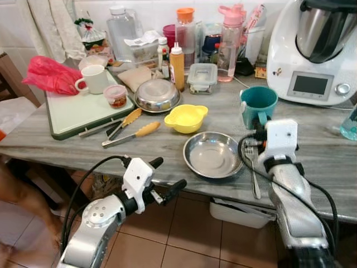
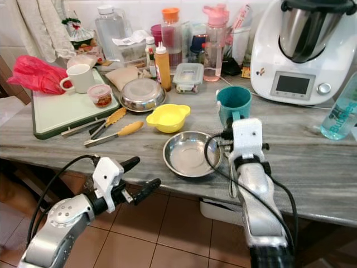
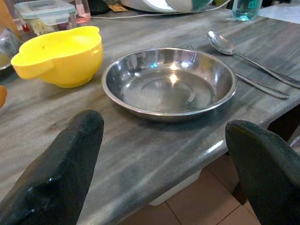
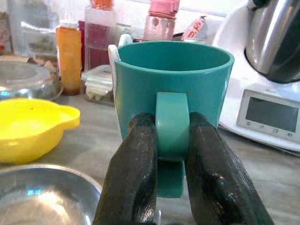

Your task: Setting the table

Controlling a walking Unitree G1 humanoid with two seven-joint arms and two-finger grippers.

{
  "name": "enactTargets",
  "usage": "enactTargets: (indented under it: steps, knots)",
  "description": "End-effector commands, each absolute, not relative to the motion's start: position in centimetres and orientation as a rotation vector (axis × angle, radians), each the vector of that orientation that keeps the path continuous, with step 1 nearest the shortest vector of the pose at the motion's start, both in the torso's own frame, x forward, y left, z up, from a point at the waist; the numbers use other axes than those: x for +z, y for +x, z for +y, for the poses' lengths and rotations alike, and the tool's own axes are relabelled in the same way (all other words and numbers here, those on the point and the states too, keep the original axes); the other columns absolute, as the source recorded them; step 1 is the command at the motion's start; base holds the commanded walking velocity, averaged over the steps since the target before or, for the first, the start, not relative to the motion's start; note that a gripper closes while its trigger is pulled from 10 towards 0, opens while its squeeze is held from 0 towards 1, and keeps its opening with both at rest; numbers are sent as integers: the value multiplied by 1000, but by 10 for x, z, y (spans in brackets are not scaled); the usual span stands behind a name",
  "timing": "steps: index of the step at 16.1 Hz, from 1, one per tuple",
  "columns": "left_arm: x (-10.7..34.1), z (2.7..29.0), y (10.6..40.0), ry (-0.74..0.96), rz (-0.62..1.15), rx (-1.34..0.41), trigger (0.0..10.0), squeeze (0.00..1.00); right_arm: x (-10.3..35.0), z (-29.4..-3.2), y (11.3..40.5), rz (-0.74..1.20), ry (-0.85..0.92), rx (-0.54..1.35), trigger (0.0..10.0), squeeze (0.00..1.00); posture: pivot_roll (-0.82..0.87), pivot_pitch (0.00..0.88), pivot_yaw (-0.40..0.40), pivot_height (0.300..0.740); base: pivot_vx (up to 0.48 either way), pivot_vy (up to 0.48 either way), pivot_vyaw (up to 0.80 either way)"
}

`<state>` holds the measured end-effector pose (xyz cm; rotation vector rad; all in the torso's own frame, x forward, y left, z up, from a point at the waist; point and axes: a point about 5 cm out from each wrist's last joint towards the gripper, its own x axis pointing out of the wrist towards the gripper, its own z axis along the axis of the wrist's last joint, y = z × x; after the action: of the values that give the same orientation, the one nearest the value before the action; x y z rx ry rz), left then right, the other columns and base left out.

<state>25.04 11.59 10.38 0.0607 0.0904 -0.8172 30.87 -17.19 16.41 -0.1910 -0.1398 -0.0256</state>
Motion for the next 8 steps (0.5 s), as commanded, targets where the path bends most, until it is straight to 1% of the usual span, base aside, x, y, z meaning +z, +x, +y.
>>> enactTargets:
  steps: [1, 8]
  knots:
    - [110, 115, 251, 69, 79, -825, 10000, 0, 167, -172, 313, -142, -174, -31, 10000, 0, -132, 36, 74, 740, 0, 0, 0]
    - [111, 115, 246, 72, 101, -839, 10000, 0, 159, -172, 332, -68, -80, -23, 10000, 0, -126, 47, 80, 740, 0, 0, 0]
